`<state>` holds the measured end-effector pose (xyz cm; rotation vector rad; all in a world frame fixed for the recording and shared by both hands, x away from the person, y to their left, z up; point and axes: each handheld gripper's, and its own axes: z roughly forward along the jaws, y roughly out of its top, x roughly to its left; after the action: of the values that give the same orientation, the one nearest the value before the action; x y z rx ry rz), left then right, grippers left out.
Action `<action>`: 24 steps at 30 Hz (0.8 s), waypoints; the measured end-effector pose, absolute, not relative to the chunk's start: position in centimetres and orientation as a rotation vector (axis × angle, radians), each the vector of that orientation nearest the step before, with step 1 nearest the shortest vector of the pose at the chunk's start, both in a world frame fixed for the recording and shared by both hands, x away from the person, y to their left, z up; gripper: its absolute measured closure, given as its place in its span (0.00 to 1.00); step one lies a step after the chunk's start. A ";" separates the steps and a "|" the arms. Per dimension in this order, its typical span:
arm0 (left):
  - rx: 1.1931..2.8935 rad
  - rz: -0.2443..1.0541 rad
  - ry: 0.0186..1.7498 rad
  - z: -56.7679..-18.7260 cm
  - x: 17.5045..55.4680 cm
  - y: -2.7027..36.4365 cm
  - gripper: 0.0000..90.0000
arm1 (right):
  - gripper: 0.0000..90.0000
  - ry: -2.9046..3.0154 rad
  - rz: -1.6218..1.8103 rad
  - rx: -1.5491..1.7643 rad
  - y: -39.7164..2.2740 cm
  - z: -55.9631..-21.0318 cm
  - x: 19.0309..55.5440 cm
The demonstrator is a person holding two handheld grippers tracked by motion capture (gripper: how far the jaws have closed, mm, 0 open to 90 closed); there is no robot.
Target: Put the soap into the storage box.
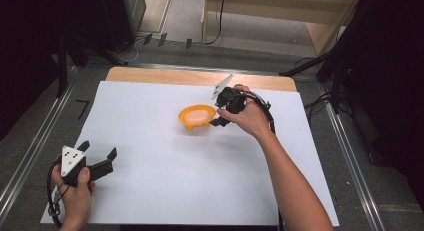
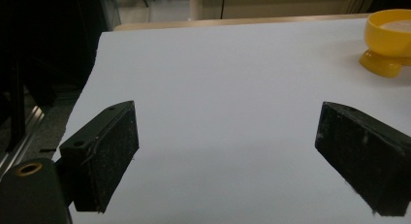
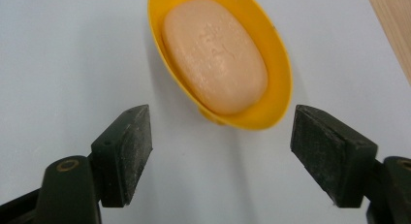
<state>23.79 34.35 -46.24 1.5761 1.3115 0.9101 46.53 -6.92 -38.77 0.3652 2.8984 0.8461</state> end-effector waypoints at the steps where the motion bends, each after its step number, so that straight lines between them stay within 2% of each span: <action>1: 1.576 0.910 1.312 -46.2 23.8 34.3 0.10 | 0.26 2.895 0.851 0.381 -7.3 -38.8 46.4; 16: 1.573 0.916 1.305 -46.2 23.7 34.3 0.10 | 0.25 2.830 0.918 0.529 -10.4 -40.5 44.2; 24: 1.574 0.919 1.307 -46.3 23.7 34.3 0.10 | 0.26 2.741 1.073 0.632 -12.2 -41.1 42.1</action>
<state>23.75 34.28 -46.26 1.5740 1.3065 0.9190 42.06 -12.18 -41.10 0.6316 2.7411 1.0734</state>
